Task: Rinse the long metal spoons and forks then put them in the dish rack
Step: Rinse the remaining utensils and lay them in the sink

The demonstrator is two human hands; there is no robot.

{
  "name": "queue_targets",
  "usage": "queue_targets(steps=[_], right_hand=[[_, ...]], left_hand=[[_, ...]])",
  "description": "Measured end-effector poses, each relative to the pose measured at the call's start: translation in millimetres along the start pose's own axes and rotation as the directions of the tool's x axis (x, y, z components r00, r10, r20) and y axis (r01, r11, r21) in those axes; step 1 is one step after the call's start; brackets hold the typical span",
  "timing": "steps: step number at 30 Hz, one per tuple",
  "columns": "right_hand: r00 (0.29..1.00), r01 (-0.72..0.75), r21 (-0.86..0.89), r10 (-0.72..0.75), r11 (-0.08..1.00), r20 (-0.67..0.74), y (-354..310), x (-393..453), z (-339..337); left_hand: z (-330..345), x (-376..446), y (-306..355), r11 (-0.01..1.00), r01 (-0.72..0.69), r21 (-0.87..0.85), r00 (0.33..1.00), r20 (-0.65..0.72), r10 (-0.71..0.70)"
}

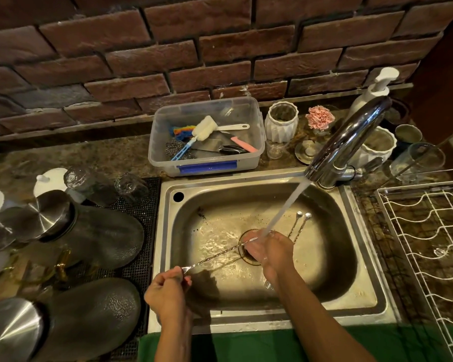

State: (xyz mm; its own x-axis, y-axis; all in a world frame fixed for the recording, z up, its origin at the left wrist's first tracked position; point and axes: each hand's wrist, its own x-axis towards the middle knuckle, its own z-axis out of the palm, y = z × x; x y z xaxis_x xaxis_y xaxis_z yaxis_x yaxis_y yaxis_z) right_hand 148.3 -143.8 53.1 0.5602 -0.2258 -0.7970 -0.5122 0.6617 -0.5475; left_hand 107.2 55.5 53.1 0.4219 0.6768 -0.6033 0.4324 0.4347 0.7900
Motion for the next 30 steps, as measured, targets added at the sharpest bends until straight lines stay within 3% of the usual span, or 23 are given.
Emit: queue_targets(steps=[5,8,15,18,24,30], right_hand=[[0.997,-0.03,0.069,0.035,0.997,-0.072,-1,5,5],[0.998,-0.042,0.005,0.042,0.999,-0.049,-4,5,6],[0.996,-0.058,0.08,0.063,0.995,-0.062,-2,11,7],[0.999,-0.03,0.083,0.031,0.996,-0.011,-3,5,5],[0.971,-0.165,0.027,0.157,0.986,0.178,26,-14,4],[0.997,-0.017,0.07,0.023,0.997,-0.078,-15,15,-24]], left_hand=[[-4,-3,-2,0.999,-0.03,0.031,0.999,0.017,0.03],[-4,-3,0,0.999,-0.033,0.029,0.999,0.007,0.032],[0,-12,-2,0.998,-0.028,-0.053,0.998,0.051,0.031],[14,-18,-3,0.995,0.029,-0.091,0.996,0.087,-0.021],[51,-57,-26,0.988,-0.062,0.141,0.963,0.268,0.022],[50,-34,-17,0.994,-0.009,0.111,0.981,0.194,-0.013]])
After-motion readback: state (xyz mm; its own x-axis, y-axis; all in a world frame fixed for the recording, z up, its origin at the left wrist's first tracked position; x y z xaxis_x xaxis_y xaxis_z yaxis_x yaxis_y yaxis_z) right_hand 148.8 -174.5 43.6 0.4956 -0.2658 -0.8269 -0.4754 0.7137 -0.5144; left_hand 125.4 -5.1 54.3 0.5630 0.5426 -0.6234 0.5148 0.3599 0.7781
